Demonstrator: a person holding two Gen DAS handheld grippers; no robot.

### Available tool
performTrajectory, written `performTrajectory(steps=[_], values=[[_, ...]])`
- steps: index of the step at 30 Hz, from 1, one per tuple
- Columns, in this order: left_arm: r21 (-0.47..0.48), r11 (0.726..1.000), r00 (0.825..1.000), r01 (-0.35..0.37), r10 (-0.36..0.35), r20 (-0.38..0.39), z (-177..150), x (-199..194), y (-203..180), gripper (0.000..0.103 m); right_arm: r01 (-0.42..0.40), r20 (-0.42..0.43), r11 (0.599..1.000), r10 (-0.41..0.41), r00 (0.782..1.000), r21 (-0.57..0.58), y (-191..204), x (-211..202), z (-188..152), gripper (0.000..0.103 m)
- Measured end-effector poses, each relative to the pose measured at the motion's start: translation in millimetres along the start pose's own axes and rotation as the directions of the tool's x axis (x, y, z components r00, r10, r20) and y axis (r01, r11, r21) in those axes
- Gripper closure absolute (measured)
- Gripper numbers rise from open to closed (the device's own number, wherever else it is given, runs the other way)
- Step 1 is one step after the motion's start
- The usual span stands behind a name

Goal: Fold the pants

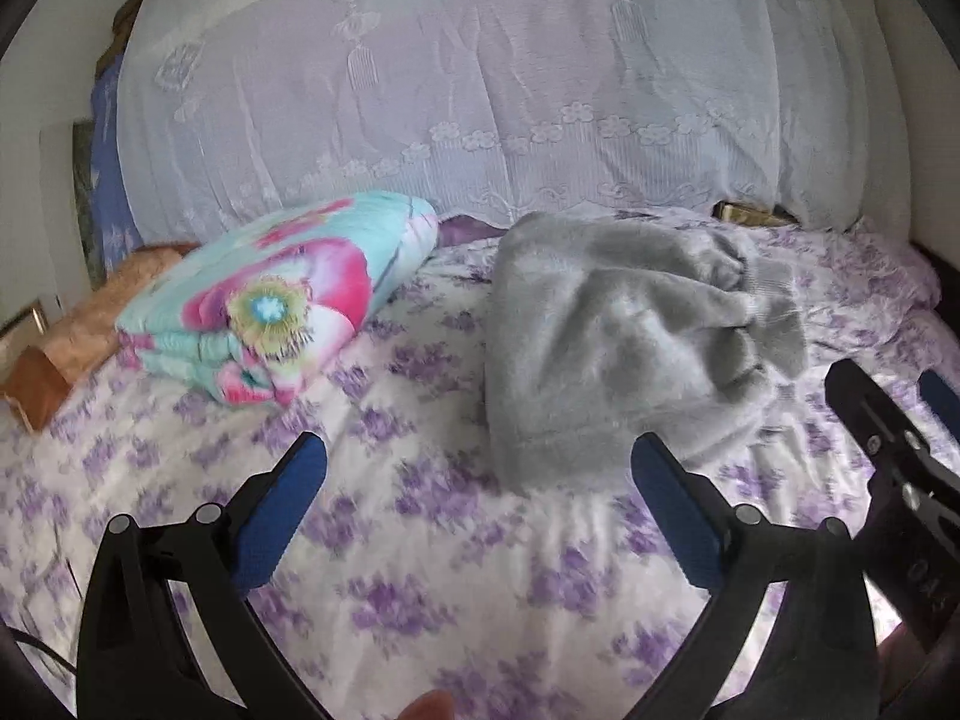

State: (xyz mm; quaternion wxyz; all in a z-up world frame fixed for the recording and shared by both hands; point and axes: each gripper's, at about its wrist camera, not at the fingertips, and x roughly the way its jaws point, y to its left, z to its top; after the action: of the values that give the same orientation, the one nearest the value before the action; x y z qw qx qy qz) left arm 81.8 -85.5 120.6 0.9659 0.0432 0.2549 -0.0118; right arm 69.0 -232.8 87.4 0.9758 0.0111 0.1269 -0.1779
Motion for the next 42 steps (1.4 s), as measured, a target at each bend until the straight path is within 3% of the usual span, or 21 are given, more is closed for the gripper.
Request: performTrajectory(steps=[3, 6, 13, 17, 22, 25, 42], values=[[0.015, 1.0, 1.0, -0.021, 0.021, 0.005, 6, 15, 1, 0.004, -0.021, 0.021, 1.0, 0.022, 1.0, -0.014, 4, 14, 1, 0.003], [-0.011, 1.0, 1.0, 0.004, -0.004, -0.013, 6, 26, 8, 0.004, -0.075, 0.027, 0.997, 0.076, 0.997, -0.008, 7, 27, 1, 0.003], [-0.039, 0.999, 0.999, 0.003, -0.005, -0.047, -3, 36, 16, 0.004, -0.134, 0.019, 0.99, 0.133, 0.991, 0.032, 6, 26, -15, 0.003], [-0.072, 0.997, 0.998, 0.04, -0.044, -0.054, -13, 33, 21, 0.004, -0.104, -0.006, 0.995, 0.103, 0.995, -0.009, 8, 20, -28, 0.003], [-0.053, 0.999, 0.999, -0.012, 0.01, -0.04, -30, 29, 25, 0.004, -0.088, 0.004, 0.993, 0.089, 0.996, -0.083, 23, 10, -35, 0.003], [-0.091, 0.996, 0.997, 0.015, -0.022, -0.077, -30, 35, 33, 0.004, -0.084, 0.011, 0.989, 0.086, 0.996, -0.125, 30, 9, -36, 0.003], [-0.102, 0.994, 0.998, 0.022, -0.028, -0.059, -27, 30, 33, 0.004, -0.092, 0.04, 0.99, 0.097, 0.994, -0.11, 28, 4, -35, 0.003]])
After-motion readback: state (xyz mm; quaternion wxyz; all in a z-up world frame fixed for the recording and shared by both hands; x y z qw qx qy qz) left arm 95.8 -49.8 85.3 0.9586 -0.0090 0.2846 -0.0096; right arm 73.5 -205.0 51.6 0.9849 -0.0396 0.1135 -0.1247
